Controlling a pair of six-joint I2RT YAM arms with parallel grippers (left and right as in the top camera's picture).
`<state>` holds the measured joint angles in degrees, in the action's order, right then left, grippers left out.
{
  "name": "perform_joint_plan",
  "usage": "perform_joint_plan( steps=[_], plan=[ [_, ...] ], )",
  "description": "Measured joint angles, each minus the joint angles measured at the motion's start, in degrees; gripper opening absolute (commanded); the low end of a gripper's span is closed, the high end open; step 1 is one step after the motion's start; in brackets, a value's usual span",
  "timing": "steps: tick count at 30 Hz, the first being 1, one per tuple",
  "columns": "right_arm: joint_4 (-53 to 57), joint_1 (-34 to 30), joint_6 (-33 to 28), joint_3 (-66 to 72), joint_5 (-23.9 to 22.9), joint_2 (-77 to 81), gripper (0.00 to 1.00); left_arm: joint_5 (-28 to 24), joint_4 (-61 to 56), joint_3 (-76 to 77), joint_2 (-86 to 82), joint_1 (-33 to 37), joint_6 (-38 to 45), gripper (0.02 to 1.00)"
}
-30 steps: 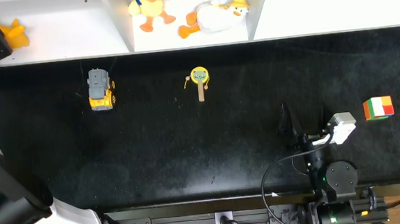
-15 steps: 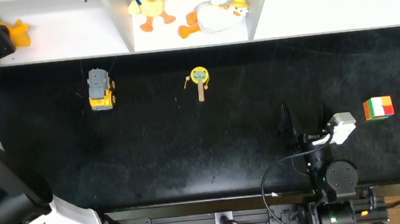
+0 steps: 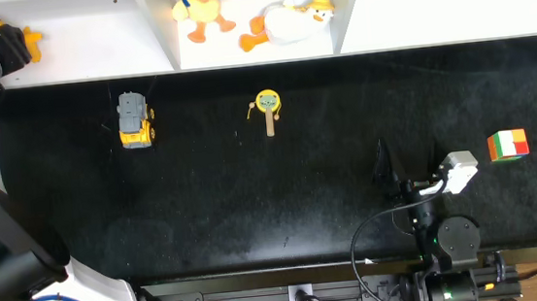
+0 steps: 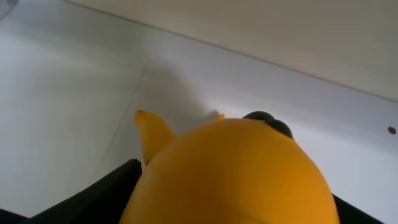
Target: Store Toys
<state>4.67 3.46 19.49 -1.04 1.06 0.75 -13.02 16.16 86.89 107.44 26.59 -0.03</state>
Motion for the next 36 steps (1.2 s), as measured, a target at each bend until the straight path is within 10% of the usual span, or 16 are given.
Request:
perform_joint_plan(
  steps=[13,36],
  plan=[
    [-0.02,0.0,0.0,0.0,-0.02,0.0,0.996,-1.01,-3.89,0.0,0.33,0.0,0.2,0.998],
    [-0.04,0.0,0.02,0.0,-0.02,0.0,0.993,-0.28,8.57,0.0,-7.67,0.0,0.85,0.998]
  ],
)
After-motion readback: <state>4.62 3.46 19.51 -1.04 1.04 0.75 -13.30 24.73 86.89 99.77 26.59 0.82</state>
